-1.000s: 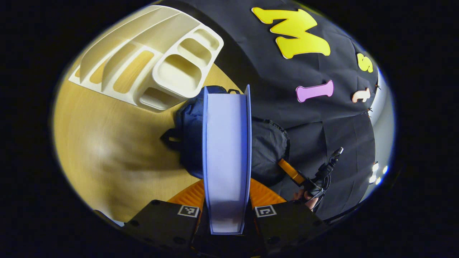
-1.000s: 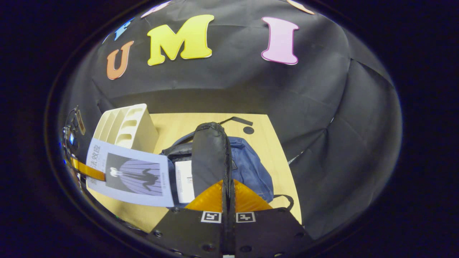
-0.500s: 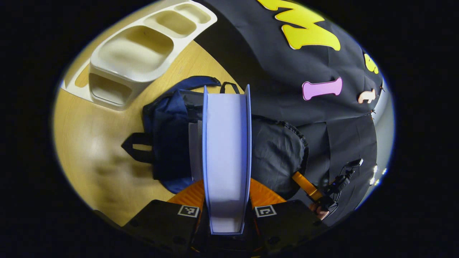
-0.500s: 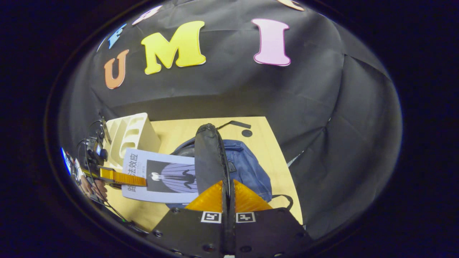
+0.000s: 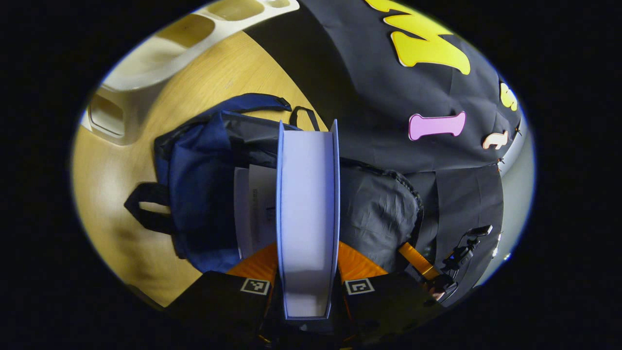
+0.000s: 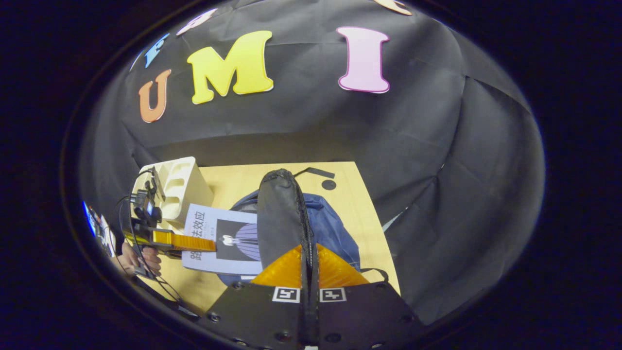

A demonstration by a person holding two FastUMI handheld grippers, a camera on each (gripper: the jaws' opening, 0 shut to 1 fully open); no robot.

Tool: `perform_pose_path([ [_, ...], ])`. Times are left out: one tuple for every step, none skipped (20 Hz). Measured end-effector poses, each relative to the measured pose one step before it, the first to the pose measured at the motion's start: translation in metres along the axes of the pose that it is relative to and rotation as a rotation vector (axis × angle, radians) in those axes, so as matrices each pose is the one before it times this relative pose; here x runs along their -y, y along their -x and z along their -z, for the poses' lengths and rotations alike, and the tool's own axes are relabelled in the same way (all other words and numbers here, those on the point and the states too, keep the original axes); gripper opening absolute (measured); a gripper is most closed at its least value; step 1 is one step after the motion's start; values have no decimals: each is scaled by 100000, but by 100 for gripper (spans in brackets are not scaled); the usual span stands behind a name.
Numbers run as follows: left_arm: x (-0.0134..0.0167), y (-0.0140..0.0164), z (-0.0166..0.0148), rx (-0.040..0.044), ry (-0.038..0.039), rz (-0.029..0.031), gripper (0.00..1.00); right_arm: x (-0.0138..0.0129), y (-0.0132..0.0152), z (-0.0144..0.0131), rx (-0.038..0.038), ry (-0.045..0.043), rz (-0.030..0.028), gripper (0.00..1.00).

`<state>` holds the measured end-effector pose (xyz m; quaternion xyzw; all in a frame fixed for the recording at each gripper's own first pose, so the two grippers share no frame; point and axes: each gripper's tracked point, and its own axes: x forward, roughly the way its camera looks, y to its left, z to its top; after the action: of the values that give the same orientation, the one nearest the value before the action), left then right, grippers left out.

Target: Open the schoolbag, grab two books from the bookshelf and put them into the schoolbag.

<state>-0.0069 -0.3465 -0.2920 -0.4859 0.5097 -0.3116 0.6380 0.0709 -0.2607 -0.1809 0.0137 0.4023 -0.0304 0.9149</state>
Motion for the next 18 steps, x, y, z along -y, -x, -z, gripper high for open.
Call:
perform_pose_path([
  [419, -1481, 146, -612, 570, 1055, 42, 69, 44, -410, 473, 1050, 344, 0],
  [303, -1140, 287, -703, 306, 1419, 42, -24, -80, -380, 233, 1029, 324, 0],
  [136, -977, 121, -474, 429, 1164, 42, 18, -81, -191, 25, 368, 215, 0],
  [28, -1060, 322, -1069, 1457, 1528, 42, 34, -72, -200, 173, 252, 152, 0],
  [-39, -604, 225, -905, 823, 1015, 42, 32, 46, -51, -277, 426, 165, 0],
  [-193, -1109, 303, -1199, 79, 1349, 42, 61, -129, 83, -501, 292, 80, 0],
  [-263, -559, -131, -815, 114, 629, 42, -5, -62, -37, -288, -82, -13, 0],
  [55, -624, -37, -422, 737, 789, 42, 61, -127, 72, -327, -181, -70, 0],
  [-328, -434, -28, -372, 940, -63, 42, -122, -147, 15, -430, -453, -343, 0],
  [-95, -447, 85, -709, 1195, 450, 42, -126, -101, 118, -455, -388, -495, 0],
  [-178, -169, 11, -370, 1270, 230, 42, -136, -131, 29, -302, -83, -336, 0],
  [-112, -373, 65, -676, 574, 166, 42, -107, -108, 108, -324, 254, -119, 0],
  [9, -126, 13, -124, 285, -30, 50, -39, -60, -7, -110, 82, -18, 0],
  [-90, -101, -77, -321, -141, -314, 43, 78, -87, 69, -46, 3, -7, 0],
  [-17, 210, 32, 10, -520, -273, 53, -39, -65, -62, -39, -155, -174, 0],
  [-57, 80, 49, -1018, -61, 99, 46, -29, -61, 18, -405, -190, -176, 0],
  [-122, -245, 193, -1466, 490, -1066, 48, 85, -38, 87, 195, -153, -104, 0],
  [-207, -78, 96, -1798, 1528, -1336, 63, -19, -45, 61, -64, 14, -93, 0],
])
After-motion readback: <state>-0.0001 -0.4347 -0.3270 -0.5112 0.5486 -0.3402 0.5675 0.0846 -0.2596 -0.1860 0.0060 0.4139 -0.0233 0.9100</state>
